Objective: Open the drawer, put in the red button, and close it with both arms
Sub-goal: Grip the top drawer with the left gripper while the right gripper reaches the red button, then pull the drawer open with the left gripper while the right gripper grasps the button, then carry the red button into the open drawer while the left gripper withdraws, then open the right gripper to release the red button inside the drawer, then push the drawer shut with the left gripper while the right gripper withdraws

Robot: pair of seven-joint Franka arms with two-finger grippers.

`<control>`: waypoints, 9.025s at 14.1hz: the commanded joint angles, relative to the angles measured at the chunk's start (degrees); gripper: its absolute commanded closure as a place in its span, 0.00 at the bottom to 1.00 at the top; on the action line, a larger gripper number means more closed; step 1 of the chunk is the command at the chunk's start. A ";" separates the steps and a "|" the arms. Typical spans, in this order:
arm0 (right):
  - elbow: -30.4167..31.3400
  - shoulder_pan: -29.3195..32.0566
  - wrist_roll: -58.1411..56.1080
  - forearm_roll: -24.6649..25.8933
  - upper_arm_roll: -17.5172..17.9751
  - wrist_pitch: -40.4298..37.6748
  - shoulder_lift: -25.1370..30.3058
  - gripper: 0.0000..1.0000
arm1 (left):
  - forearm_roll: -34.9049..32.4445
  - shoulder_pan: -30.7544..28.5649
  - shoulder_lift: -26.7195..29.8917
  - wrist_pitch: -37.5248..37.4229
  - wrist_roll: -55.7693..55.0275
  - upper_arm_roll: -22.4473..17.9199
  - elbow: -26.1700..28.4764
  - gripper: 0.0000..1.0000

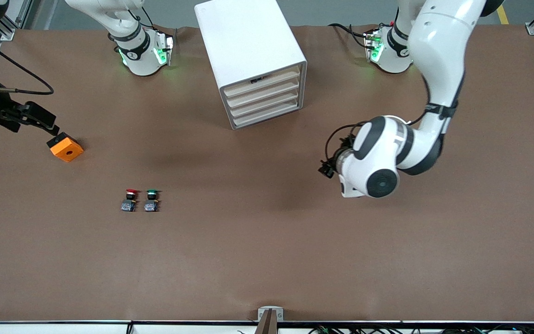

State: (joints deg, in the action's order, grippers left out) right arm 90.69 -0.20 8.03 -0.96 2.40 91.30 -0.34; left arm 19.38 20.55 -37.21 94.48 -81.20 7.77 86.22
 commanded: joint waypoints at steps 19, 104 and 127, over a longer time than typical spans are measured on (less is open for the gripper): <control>14.86 -1.12 -0.56 5.80 -0.21 29.17 -21.27 0.00 | 35.37 9.76 -9.28 -10.19 -42.46 -0.30 1.67 0.20; -8.52 -35.85 79.63 -10.20 -0.47 -1.73 -18.39 0.00 | -12.26 3.62 12.26 37.34 29.00 6.03 20.74 0.00; 11.96 0.64 -2.67 -1.42 -0.65 2.65 3.42 0.00 | -9.02 10.12 9.44 37.96 12.47 21.41 23.99 0.00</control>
State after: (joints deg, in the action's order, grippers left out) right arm 101.13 -0.32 6.36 -3.79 0.73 92.73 1.02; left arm 8.75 29.97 -27.35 131.37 -67.93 28.36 110.69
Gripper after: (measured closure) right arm 0.000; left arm 0.000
